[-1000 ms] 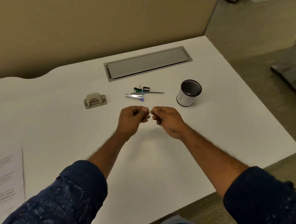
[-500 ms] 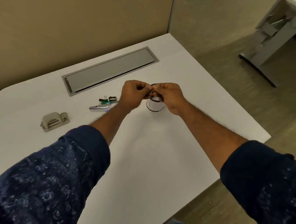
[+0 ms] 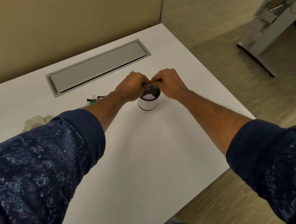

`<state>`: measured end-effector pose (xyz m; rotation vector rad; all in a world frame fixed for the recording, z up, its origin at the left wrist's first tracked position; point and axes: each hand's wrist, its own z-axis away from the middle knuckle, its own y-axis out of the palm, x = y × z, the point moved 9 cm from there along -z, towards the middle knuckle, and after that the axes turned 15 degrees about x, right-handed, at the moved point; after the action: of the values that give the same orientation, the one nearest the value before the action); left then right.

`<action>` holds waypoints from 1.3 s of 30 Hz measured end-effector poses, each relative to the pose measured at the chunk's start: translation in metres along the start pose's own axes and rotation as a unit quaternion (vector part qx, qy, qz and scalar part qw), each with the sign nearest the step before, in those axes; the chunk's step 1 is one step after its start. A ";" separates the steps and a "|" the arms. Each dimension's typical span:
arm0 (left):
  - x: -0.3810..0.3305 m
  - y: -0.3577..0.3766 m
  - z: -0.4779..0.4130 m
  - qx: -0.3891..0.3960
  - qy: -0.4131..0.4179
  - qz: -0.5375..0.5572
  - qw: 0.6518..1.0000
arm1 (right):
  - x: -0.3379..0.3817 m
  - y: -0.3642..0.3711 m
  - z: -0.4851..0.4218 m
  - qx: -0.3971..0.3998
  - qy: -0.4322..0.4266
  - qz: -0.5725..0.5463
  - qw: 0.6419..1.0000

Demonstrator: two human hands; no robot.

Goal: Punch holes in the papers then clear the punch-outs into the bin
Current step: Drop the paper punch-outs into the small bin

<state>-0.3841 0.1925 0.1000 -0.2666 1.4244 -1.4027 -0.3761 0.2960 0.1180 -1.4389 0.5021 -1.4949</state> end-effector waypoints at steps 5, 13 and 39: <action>0.000 -0.005 -0.003 -0.006 -0.008 -0.037 0.999 | 0.000 -0.007 -0.003 0.002 -0.013 0.014 1.000; -0.002 -0.012 -0.001 -0.024 -0.029 -0.060 0.997 | 0.001 -0.007 -0.004 -0.001 0.008 0.032 0.999; 0.022 -0.005 0.021 -0.002 -0.035 0.387 0.921 | -0.015 0.004 0.004 0.019 0.101 -0.323 0.941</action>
<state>-0.3793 0.1624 0.0981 0.2332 1.2643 -0.7249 -0.3731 0.3076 0.1075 -1.5021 0.1102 -2.1722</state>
